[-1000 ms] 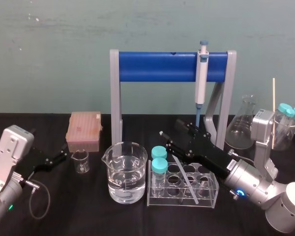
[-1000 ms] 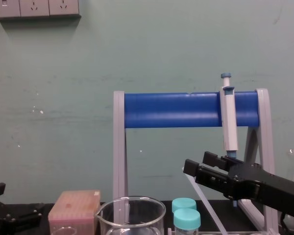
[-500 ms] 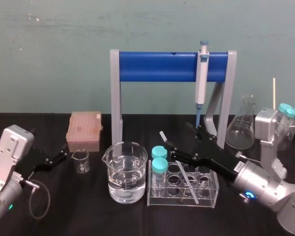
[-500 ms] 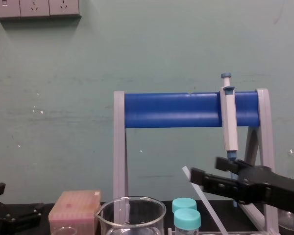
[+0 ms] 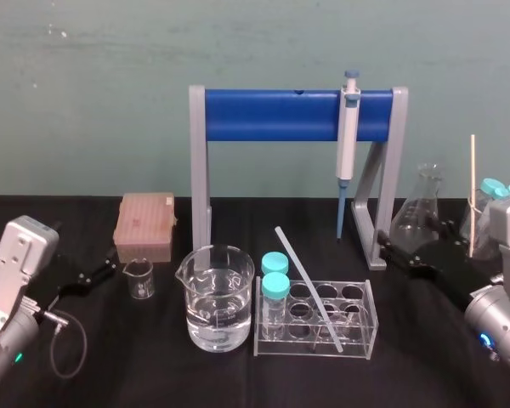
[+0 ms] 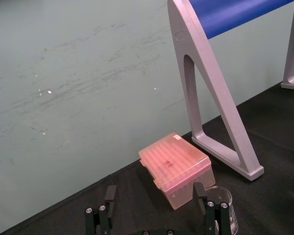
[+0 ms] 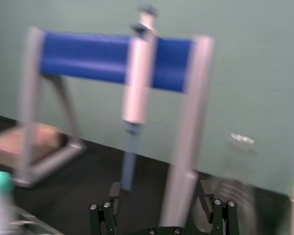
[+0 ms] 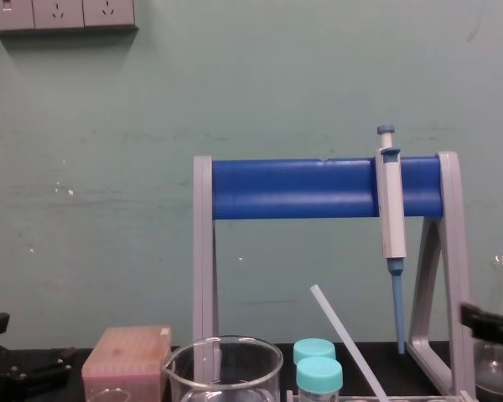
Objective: Pick up the stirring rod with one hand, then place it down.
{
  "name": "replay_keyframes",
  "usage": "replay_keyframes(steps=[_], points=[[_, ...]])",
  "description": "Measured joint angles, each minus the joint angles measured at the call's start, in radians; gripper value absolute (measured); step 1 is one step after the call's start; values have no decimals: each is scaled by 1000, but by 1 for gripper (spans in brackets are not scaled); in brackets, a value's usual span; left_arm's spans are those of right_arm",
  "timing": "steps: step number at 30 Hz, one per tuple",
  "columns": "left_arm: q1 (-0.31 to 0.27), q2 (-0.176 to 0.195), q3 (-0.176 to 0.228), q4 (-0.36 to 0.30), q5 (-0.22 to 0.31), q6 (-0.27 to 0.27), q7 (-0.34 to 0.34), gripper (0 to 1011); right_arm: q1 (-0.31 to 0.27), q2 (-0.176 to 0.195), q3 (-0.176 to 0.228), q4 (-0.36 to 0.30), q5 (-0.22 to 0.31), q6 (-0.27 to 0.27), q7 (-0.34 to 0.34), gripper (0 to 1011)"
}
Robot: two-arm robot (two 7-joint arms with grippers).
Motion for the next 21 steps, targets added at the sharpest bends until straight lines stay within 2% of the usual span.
replay_keyframes(steps=[1, 2, 7, 9, 21], points=[[0, 0, 0, 0, 0, 0, 0, 1000, 0, 0, 0, 0, 0, 0, 0, 1000], [0, 0, 0, 0, 0, 0, 0, 1000, -4, -9, 8, 7, -38, 29, -65, 1000], [0, 0, 0, 0, 0, 0, 0, 1000, 1, -26, 13, 30, -95, 98, -141, 1000], [0, 0, 0, 0, 0, 0, 0, 1000, 5, -30, 12, 37, -106, 113, -150, 1000], [0, 0, 0, 0, 0, 0, 0, 1000, 4, -28, 12, 34, -101, 104, -146, 1000]])
